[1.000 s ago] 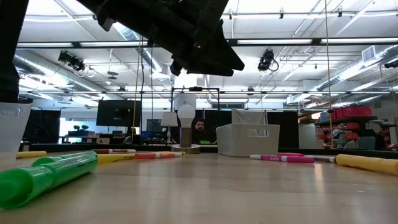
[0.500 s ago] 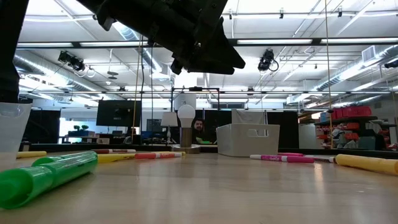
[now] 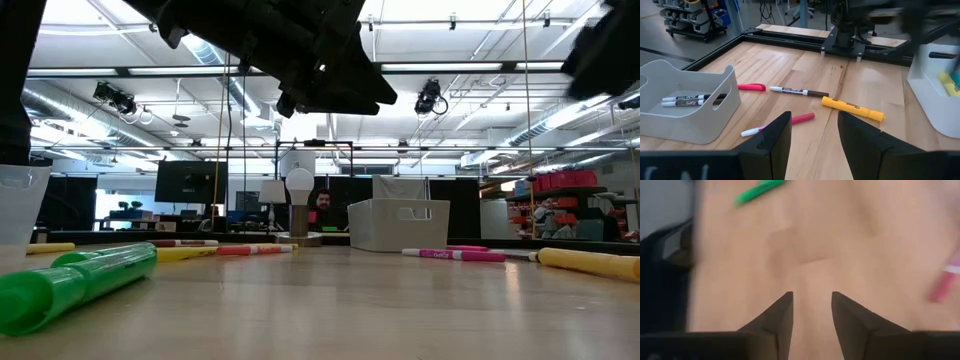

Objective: Pick & Place Markers
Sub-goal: Put the yellow pen into the transparent bin

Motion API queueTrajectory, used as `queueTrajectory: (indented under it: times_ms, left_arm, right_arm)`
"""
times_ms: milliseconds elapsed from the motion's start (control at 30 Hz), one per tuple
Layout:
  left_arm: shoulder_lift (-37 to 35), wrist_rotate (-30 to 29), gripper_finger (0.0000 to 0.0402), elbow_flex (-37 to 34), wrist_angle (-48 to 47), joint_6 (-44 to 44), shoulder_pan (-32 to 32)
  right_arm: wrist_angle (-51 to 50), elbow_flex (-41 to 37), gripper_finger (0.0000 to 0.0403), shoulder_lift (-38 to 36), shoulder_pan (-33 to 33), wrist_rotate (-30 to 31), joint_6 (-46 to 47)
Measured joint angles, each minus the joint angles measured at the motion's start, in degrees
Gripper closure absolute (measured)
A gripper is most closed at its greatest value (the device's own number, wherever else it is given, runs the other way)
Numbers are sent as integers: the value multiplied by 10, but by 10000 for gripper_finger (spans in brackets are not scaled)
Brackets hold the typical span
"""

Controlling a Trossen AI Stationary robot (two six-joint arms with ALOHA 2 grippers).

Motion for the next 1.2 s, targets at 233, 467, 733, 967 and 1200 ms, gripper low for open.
queueTrajectory:
  times_ms: [233,467,733,967,1200]
  left_arm:
    - [0,0,234,0,0,1,0]
    - [0,0,234,0,0,1,0]
    - [0,0,234,0,-1,3,2]
    - [0,0,234,0,-1,-13,3]
    - [-14,38,234,0,-65,-75,5]
  right_arm:
    - [-1,-50,215,0,-81,-15,57]
    - [1,-126,161,0,-162,50,122]
    - [25,-165,176,0,-237,77,101]
    - [165,-194,193,0,-249,79,26]
    - [294,-224,195,0,-249,79,-24]
